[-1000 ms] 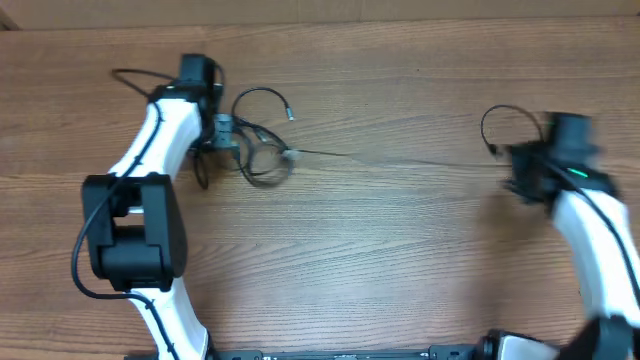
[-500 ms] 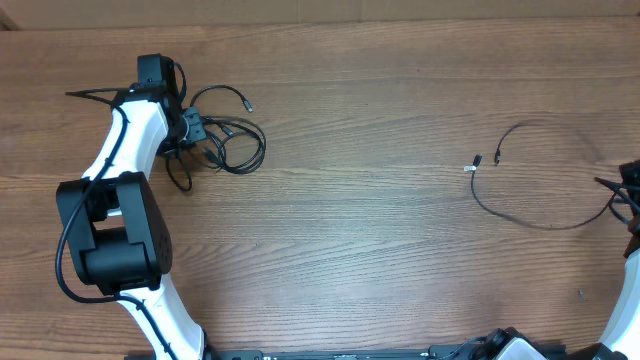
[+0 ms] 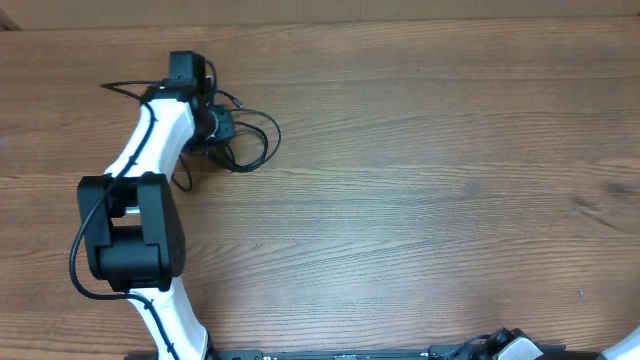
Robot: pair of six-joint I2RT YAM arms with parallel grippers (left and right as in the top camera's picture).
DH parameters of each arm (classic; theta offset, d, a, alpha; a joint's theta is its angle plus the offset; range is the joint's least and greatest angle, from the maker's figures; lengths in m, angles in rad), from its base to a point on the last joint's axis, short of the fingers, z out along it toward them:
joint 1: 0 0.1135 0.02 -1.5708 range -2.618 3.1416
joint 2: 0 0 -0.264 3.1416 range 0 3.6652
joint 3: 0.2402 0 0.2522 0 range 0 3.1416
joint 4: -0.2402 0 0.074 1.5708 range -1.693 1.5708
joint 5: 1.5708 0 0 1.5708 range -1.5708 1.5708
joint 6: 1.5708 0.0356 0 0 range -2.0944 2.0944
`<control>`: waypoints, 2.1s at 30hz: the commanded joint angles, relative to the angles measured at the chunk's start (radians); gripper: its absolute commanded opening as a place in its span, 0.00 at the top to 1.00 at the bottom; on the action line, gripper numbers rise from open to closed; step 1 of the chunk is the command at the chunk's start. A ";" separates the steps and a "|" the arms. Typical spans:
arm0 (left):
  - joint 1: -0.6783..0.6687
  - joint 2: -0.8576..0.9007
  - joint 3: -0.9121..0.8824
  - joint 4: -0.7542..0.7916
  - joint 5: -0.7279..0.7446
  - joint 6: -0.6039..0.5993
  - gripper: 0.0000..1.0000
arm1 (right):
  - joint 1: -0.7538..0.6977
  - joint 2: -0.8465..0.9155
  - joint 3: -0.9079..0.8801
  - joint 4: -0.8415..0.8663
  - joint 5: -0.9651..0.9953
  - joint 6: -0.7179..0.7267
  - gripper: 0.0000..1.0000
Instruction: Untangle cables
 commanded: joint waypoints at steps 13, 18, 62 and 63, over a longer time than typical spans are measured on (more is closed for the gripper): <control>-0.091 0.000 -0.008 0.031 0.022 -0.014 0.93 | 0.012 0.467 0.031 0.016 -0.402 0.148 0.96; -0.091 0.000 -0.008 0.029 0.023 -0.014 0.96 | 0.045 0.480 0.031 0.087 -0.220 0.144 0.96; -0.222 0.000 -0.007 0.124 0.889 0.401 0.95 | 0.280 0.529 0.319 -1.002 -0.256 0.272 0.00; -0.224 0.000 -0.004 0.144 0.978 0.420 0.95 | 0.314 0.529 0.313 -0.980 -0.313 0.225 0.00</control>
